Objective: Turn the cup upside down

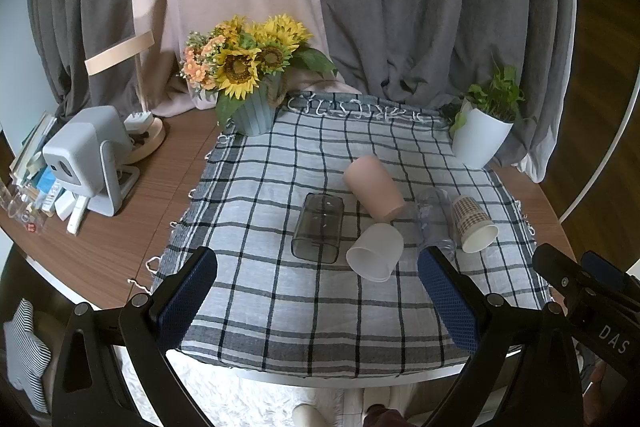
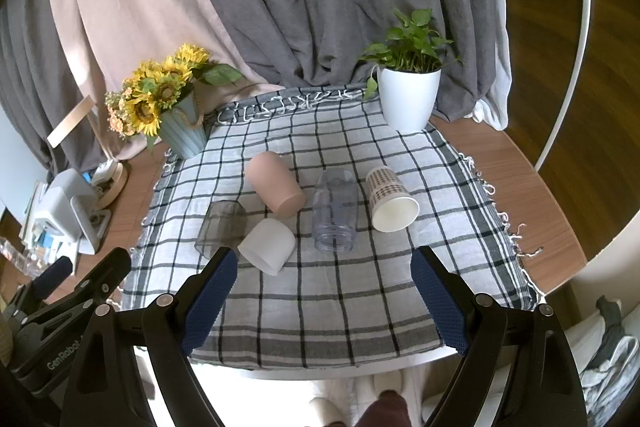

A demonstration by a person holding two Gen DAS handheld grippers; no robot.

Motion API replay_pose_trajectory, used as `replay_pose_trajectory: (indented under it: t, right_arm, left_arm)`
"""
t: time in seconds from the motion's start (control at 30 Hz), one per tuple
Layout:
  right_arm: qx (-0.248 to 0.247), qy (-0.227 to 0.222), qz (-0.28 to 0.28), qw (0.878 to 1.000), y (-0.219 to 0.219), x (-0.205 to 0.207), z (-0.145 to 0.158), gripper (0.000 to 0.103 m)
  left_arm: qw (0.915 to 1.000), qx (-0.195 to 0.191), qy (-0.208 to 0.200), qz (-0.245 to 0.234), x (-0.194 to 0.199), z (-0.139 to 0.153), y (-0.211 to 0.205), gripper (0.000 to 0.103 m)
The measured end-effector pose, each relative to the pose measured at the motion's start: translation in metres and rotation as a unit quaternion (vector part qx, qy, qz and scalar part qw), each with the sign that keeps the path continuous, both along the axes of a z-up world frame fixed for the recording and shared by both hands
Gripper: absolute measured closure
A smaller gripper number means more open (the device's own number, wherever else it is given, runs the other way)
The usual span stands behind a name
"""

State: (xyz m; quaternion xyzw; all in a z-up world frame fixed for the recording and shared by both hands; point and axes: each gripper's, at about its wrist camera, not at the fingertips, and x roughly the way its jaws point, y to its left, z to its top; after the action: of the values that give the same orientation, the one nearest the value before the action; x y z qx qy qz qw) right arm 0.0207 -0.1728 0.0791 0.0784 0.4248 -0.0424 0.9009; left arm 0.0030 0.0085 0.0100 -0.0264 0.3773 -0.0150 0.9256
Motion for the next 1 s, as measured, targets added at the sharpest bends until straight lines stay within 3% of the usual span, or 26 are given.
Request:
replay_pose_trajectory:
  t: [0.33,0.5,0.83,1.0]
  right_arm:
    - [0.001,0.000,0.001,1.000,-0.003,0.003,-0.001,0.014]
    - [0.010,0.003,0.011,1.000,-0.009,0.011,-0.005,0.014]
    - [0.023,0.029,0.097,0.995,-0.016,0.064,-0.029,0.014]
    - [0.023,0.036,0.126,0.991,-0.009,0.078,-0.035,0.014]
  left_arm:
    - [1.0000,0.006,0.006,0.004,0.001,-0.001,-0.002,0.001]
    - [0.9993,0.017,0.016,0.031,0.006,-0.006,-0.010,0.001]
    - [0.9928,0.002,0.051,0.108,0.032,-0.021,-0.020,0.001]
    - [0.9909,-0.007,0.062,0.119,0.045,-0.026,-0.013,0.001]
